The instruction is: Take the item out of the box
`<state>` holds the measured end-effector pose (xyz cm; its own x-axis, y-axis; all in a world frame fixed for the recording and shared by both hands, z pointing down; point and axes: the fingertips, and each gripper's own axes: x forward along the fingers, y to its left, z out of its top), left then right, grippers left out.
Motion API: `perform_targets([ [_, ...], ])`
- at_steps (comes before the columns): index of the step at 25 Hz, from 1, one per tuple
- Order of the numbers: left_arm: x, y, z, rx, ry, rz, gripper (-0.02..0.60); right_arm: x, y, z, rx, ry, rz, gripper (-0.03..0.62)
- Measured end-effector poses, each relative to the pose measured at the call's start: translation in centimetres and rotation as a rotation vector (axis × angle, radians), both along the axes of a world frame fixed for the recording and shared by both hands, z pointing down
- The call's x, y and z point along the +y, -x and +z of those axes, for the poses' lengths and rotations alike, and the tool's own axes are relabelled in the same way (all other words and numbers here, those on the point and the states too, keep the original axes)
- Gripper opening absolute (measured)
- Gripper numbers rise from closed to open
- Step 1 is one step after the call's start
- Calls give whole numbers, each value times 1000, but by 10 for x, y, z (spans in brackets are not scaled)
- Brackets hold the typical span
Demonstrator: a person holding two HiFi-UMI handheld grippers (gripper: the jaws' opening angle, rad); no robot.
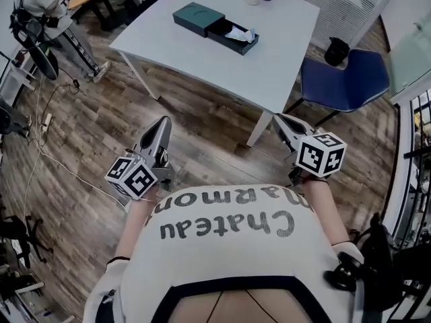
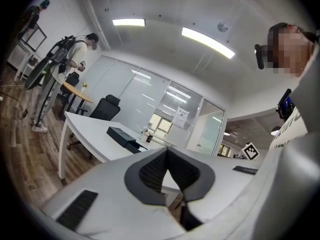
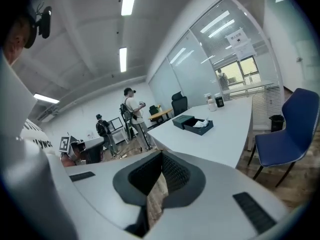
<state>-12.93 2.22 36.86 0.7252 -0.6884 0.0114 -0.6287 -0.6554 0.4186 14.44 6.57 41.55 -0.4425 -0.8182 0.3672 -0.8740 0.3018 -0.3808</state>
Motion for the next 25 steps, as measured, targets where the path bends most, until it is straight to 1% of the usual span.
perform_targets([
  [5,-26,27,1,-37,-29,24,-4,-20,30,2,-11,-2,18,-2],
  [8,-40,45,3,-28,-23,2,-5,-27,43,11,1,22,7,-2],
  [12,-46,57,6,-23,-18,-3,-5,-38,52,14,14,40,2,-2],
  [17,-50,72,10,-30,-21,-9,-5,-65,81,10,7,26,-52,-2],
  [21,-52,78,23,-40,12,-4,-5,-72,94,17,20,45,-73,-2],
  [25,-61,80,33,-44,58,0,-5,-72,84,27,14,90,-35,-2],
])
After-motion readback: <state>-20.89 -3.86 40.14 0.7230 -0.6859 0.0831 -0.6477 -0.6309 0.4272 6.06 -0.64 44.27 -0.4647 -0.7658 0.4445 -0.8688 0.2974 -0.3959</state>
